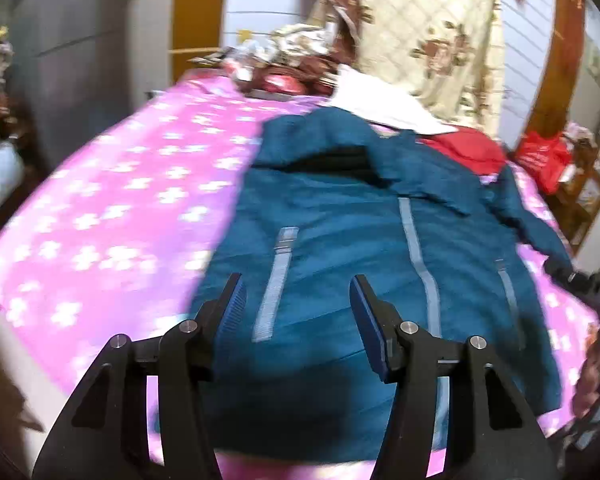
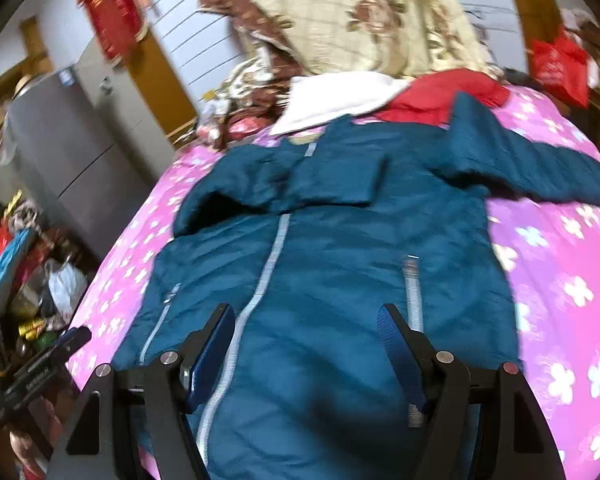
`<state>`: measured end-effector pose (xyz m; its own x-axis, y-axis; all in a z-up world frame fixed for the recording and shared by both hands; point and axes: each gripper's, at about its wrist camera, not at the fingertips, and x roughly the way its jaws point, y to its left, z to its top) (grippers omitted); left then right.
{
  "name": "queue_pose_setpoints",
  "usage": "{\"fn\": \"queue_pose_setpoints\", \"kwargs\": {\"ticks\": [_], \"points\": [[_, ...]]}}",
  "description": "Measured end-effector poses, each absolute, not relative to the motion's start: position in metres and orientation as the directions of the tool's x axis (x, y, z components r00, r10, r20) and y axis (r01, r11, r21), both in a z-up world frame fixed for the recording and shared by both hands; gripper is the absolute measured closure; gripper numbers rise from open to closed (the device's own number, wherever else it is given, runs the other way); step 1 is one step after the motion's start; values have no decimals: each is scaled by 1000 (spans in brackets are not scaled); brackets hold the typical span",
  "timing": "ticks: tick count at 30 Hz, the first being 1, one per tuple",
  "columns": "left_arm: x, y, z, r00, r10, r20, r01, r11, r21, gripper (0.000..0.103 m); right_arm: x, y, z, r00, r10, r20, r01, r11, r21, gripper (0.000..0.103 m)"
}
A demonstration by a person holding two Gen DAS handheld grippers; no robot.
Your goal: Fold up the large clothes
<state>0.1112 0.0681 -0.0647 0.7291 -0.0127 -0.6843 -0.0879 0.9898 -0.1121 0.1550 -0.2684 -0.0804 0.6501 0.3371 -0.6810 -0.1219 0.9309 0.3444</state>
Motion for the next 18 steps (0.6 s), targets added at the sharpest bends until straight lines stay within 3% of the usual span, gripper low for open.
{"fn": "queue_pose_setpoints", "kwargs": {"ticks": [8, 18], "points": [[73, 116, -40, 769, 52, -638, -194, 969, -155, 49, 141, -206, -60, 633, 377, -676, -236, 926, 295, 32], [50, 108, -21, 788, 73, -612, -196, 971, -137, 49, 131, -205, -62, 617, 378, -690, -239, 925, 294, 32]]}}
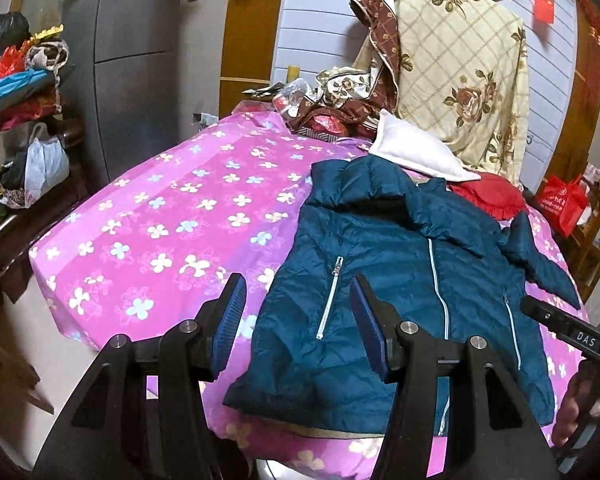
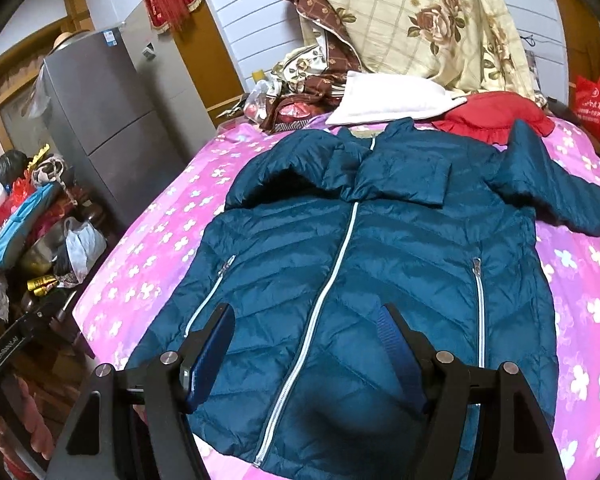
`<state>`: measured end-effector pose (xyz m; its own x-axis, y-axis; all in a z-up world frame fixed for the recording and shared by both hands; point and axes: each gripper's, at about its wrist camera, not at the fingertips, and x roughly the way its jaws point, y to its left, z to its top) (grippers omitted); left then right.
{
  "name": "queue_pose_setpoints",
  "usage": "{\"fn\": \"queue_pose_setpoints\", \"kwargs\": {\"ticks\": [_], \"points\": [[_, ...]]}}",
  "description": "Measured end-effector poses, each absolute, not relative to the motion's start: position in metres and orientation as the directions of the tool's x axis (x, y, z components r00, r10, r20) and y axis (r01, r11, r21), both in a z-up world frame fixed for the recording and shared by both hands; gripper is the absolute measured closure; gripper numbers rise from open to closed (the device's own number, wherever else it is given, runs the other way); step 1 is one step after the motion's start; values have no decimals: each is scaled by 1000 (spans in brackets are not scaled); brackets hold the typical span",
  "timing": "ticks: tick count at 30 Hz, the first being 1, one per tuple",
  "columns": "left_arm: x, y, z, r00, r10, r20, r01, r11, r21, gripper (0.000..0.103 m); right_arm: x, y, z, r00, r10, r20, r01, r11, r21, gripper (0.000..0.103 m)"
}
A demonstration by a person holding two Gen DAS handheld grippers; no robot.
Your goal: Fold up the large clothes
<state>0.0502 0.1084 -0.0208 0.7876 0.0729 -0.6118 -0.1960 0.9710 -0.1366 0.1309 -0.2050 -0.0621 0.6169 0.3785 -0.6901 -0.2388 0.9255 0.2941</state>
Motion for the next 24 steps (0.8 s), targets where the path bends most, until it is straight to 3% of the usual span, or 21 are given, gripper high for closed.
{"fn": "queue_pose_setpoints", "kwargs": {"ticks": [14, 20, 24], "points": [[49, 101, -19, 781, 62, -621, -185, 973, -136, 49, 122, -212, -65, 613, 381, -692, -232, 924, 303, 32], [86, 95, -37, 751, 7, -660, -179, 965, -194, 46, 126, -237, -63, 651, 384, -655, -194, 918, 346, 32], [122, 74, -62, 712, -13, -702, -159, 971, -179, 46, 151, -263, -64, 658, 326, -679, -131, 937, 323, 32]]}}
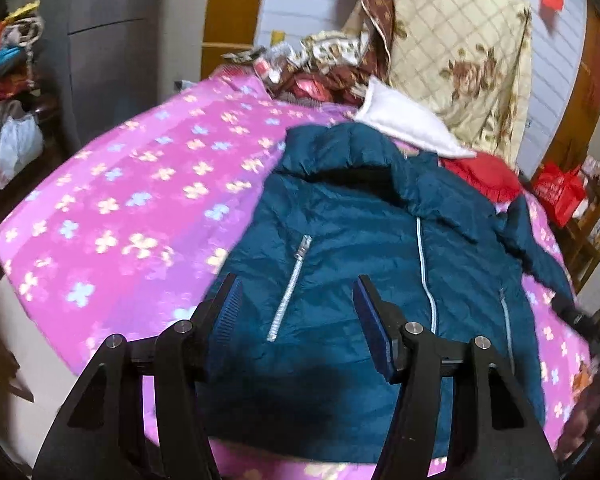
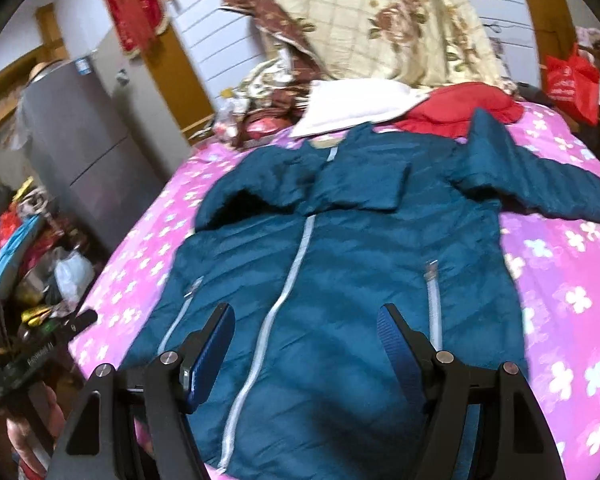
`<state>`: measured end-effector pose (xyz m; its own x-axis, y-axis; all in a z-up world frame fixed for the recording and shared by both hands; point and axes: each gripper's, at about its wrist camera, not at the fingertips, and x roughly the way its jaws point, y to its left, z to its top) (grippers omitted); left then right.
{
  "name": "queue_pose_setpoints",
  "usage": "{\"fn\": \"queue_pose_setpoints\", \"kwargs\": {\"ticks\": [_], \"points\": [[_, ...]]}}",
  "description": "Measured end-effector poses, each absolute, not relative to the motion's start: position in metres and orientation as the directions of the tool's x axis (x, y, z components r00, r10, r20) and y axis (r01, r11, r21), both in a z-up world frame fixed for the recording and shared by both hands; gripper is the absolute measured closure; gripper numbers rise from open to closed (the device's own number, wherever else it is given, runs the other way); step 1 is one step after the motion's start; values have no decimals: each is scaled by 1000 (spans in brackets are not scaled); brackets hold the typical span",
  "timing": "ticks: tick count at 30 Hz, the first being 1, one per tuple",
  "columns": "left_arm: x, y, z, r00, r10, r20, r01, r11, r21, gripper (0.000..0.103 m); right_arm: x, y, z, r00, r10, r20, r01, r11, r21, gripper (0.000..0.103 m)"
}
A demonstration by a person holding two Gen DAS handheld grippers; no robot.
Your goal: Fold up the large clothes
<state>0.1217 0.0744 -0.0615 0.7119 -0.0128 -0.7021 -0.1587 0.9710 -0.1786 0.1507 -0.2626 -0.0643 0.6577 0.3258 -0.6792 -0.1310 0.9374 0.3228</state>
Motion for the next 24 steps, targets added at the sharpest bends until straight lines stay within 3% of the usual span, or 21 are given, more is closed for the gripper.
{"fn": "queue_pose_setpoints", "kwargs": {"ticks": [8, 18, 19, 20, 21, 24], "points": [[147, 53, -104, 701, 19, -713, -112, 990, -85, 46, 268, -308, -105, 588, 244, -771, 40, 943, 329, 32], [152, 61, -128, 768, 130, -627, -135, 990, 40, 46, 413, -311, -180, 491, 156, -857, 208, 934, 290, 33], [153, 62, -129, 771, 137, -622, -139, 989, 46, 46, 419, -310, -179, 499, 166, -850, 202, 932, 301, 40], [156, 64, -132, 771, 141, -621, -141, 989, 50, 46, 423, -306, -176, 505, 187, -843, 177, 933, 313, 67], [158, 65, -135, 769, 141, -624, -142, 989, 49, 46, 427, -303, -173, 500, 193, -844, 165, 936, 311, 85], [166, 69, -148, 746, 157, -648, -156, 986, 59, 46, 431, -301, -161, 516, 118, -848, 156, 961, 229, 94]]}}
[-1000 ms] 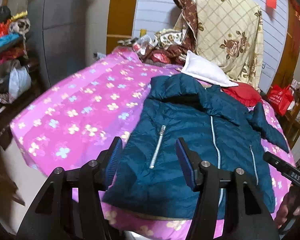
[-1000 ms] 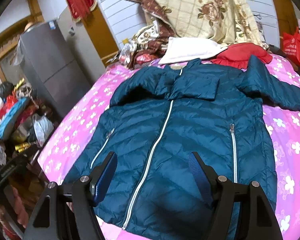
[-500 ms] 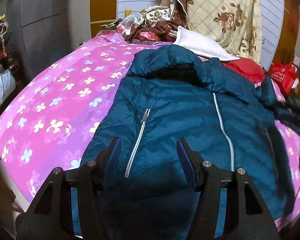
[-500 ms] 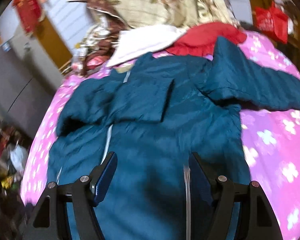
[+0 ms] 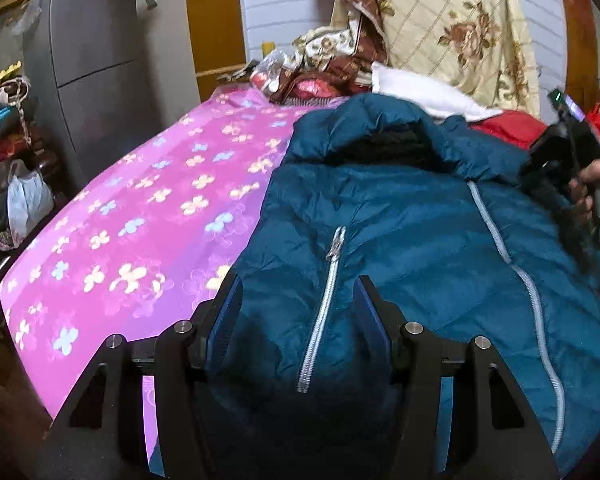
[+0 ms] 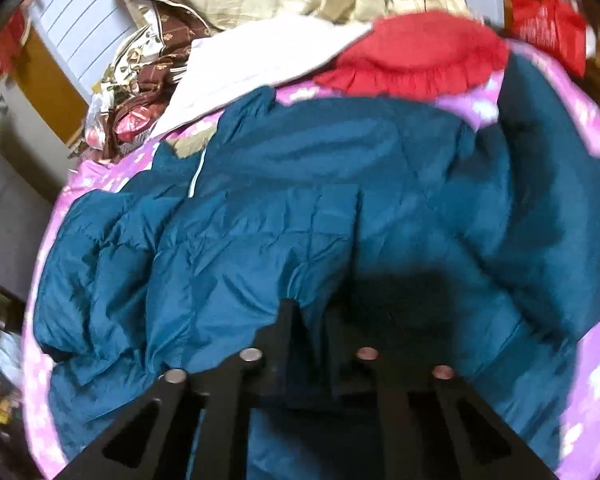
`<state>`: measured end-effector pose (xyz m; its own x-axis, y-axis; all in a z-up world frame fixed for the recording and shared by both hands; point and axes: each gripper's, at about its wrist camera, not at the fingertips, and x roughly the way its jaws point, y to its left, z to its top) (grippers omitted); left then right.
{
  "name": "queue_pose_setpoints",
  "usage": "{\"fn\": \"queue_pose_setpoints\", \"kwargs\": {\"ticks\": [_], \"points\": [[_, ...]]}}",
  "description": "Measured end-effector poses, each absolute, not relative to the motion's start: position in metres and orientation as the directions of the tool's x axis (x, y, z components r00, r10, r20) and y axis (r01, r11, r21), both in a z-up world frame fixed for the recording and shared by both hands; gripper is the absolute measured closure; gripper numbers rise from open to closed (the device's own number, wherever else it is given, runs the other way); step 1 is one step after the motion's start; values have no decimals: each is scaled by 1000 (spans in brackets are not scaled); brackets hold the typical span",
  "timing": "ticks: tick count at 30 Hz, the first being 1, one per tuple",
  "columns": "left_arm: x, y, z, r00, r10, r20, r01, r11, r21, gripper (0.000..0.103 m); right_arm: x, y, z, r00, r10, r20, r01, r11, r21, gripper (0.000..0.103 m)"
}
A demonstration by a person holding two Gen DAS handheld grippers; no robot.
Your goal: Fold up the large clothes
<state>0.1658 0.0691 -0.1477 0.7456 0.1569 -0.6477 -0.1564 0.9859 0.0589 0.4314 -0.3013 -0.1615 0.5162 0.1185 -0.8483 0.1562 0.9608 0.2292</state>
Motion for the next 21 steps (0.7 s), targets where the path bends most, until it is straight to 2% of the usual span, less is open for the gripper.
{"fn": "queue_pose_setpoints", "kwargs": {"ticks": [4, 8, 11, 15, 16, 17, 18, 20, 21], "points": [[176, 76, -164, 700, 192, -688, -187, 979, 83, 46, 443, -320, -156, 508, -107, -855, 253, 967, 29, 95], [182, 87, -175, 665, 192, -722, -219, 974, 58, 45, 454, -347, -170, 458, -234, -858, 332, 940, -80, 96], [184, 91, -179, 656, 184, -732, -228, 973, 39, 45, 452, -363, -179, 443, -187, -877, 350, 936, -22, 96], [185, 89, -180, 651, 192, -734, -229, 972, 51, 45, 432, -368, -158, 504, -129, -854, 340, 939, 59, 93], [184, 89, -179, 651, 195, -734, -231, 972, 53, 44, 421, -367, -150, 524, -102, -845, 332, 939, 93, 90], [184, 89, -179, 651, 197, -733, -232, 971, 54, 44, 410, -369, -144, 538, -77, -840, 324, 938, 122, 76], [183, 88, -179, 651, 201, -732, -234, 970, 58, 44, 396, -370, -138, 552, -48, -833, 312, 938, 153, 54], [181, 87, -178, 653, 206, -729, -237, 970, 62, 44, 362, -371, -125, 588, -10, -808, 290, 936, 199, 36], [177, 86, -177, 658, 211, -723, -239, 969, 65, 44, 344, -371, -119, 604, -7, -797, 282, 937, 205, 35]]}}
